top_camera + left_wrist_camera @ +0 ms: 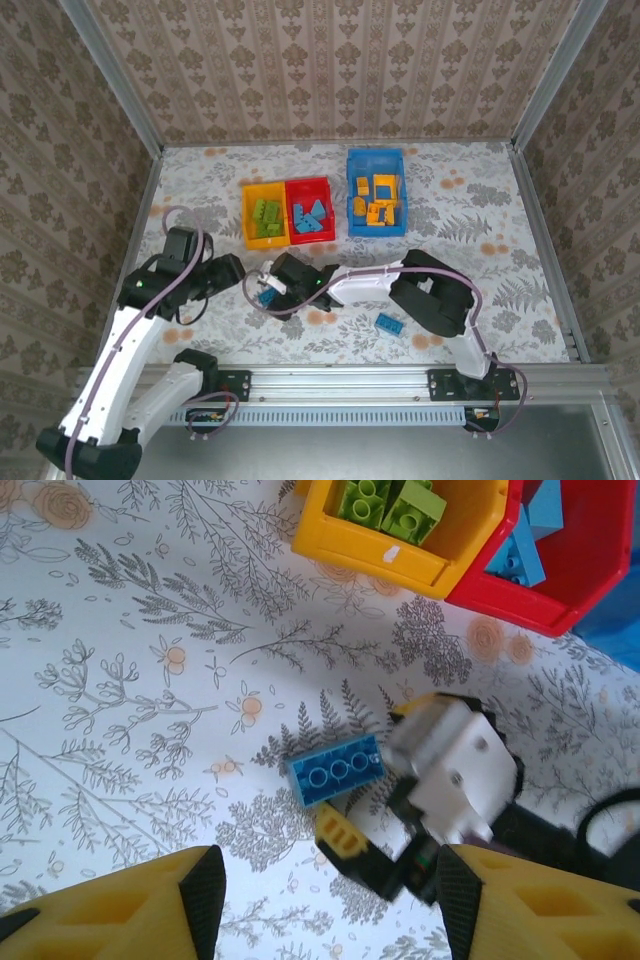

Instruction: Sort the legos into containers by color

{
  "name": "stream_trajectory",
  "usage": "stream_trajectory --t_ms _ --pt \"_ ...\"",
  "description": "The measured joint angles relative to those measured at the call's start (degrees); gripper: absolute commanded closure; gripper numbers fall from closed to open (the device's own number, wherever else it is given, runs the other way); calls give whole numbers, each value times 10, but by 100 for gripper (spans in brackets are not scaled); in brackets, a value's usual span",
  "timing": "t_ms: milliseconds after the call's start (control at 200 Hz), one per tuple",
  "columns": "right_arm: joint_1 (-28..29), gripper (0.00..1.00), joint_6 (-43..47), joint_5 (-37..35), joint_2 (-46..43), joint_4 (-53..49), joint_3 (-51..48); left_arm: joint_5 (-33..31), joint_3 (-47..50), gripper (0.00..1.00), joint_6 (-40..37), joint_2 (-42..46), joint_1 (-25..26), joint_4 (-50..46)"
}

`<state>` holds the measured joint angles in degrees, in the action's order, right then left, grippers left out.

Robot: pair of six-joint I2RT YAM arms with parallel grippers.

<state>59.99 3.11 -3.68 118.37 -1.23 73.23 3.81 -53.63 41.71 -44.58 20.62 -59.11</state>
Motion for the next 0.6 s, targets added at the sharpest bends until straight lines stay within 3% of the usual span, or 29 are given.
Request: stream_trajectory --t_ms 220,275,435,600 --pt "7 19 -1 -26 44 -16 70 13 2 39 -20 61 -1 -27" --pt "7 26 -3 -26 54 -20 84 14 2 39 -25 70 -1 -31" --pt "8 60 -14 -20 60 -23 93 15 3 40 -27 73 -1 -36" --pt "7 77 -21 -19 51 -18 81 24 12 40 -27 81 -1 -33"
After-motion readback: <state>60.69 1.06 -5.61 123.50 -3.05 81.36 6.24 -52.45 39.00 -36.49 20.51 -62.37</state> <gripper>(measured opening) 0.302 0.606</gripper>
